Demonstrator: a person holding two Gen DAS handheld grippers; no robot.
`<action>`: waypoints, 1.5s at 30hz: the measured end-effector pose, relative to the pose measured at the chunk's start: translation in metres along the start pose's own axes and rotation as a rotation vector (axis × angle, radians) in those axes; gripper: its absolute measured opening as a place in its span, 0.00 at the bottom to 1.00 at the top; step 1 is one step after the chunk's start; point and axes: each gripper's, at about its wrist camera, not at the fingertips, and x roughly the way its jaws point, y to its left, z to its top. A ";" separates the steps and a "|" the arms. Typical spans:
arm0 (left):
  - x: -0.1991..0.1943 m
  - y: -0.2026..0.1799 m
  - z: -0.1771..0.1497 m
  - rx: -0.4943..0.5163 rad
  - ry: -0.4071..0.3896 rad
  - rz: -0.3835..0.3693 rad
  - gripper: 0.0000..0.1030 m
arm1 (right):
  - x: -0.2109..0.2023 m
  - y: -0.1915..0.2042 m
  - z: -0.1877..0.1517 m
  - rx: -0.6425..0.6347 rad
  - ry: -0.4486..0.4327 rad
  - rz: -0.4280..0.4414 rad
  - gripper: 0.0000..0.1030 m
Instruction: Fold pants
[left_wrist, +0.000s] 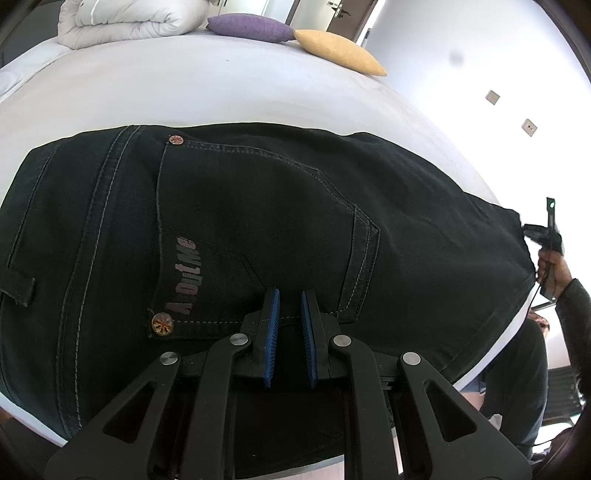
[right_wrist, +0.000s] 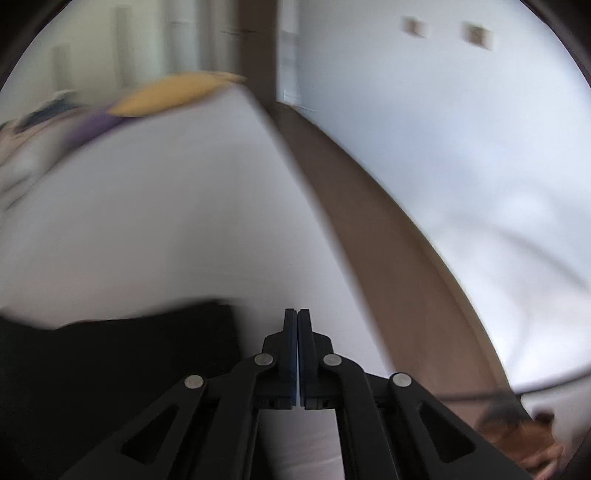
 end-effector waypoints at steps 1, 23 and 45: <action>-0.001 0.001 -0.001 0.000 -0.002 -0.002 0.12 | -0.003 -0.006 -0.001 0.020 -0.009 0.012 0.00; -0.016 0.005 -0.021 0.033 -0.023 0.001 0.12 | -0.082 0.206 -0.148 -0.079 0.255 0.714 0.01; -0.023 0.021 -0.028 -0.012 -0.047 -0.052 0.12 | -0.124 0.236 -0.221 0.243 0.486 1.094 0.53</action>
